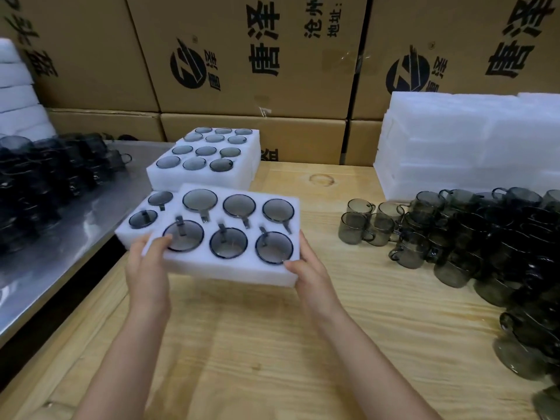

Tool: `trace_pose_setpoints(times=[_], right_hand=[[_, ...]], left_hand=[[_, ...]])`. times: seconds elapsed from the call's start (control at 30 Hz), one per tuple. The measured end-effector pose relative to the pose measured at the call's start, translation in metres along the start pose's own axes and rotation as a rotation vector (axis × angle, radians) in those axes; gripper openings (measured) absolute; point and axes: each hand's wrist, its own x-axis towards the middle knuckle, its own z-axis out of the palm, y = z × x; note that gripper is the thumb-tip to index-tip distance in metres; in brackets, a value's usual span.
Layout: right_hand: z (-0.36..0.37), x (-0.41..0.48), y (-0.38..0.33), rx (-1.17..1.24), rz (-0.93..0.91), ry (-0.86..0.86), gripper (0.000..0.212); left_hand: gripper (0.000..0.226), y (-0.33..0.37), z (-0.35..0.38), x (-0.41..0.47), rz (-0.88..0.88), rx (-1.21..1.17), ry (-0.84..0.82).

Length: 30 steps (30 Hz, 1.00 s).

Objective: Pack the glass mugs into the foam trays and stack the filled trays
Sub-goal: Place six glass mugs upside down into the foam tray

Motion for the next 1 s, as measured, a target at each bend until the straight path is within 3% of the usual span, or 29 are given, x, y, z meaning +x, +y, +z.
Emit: trace_pose_setpoints(times=[0.1,0.33,0.5,0.67,0.83,0.9,1.0], right_hand=[[0.026,0.039,0.003,-0.1,0.006,-0.062,0.066],[0.073,0.109,0.015,-0.332,0.098,-0.108,0.058],[0.09,0.13,0.02,-0.554,0.16,-0.172,0.082],[0.088,0.132,0.025,-0.77,0.091,-0.216,0.09],[0.083,0.129,0.028,-0.659,0.121,-0.216,0.092],[0.083,0.123,0.031,-0.624,0.096,-0.158,0.089],[0.068,0.112,0.034,-0.612,0.002,-0.036,0.068]], left_hand=[[0.019,0.005,-0.003,0.049,0.015,0.027,0.094],[0.029,-0.005,-0.013,0.138,-0.053,0.187,0.241],[0.038,-0.016,-0.017,0.17,-0.024,0.324,0.291],[0.037,-0.022,-0.022,0.185,0.053,0.49,0.248],[0.042,-0.018,-0.018,0.179,0.082,0.647,0.274],[0.046,-0.014,-0.012,0.162,0.191,0.664,0.324],[0.044,-0.009,0.014,0.101,0.599,0.483,0.301]])
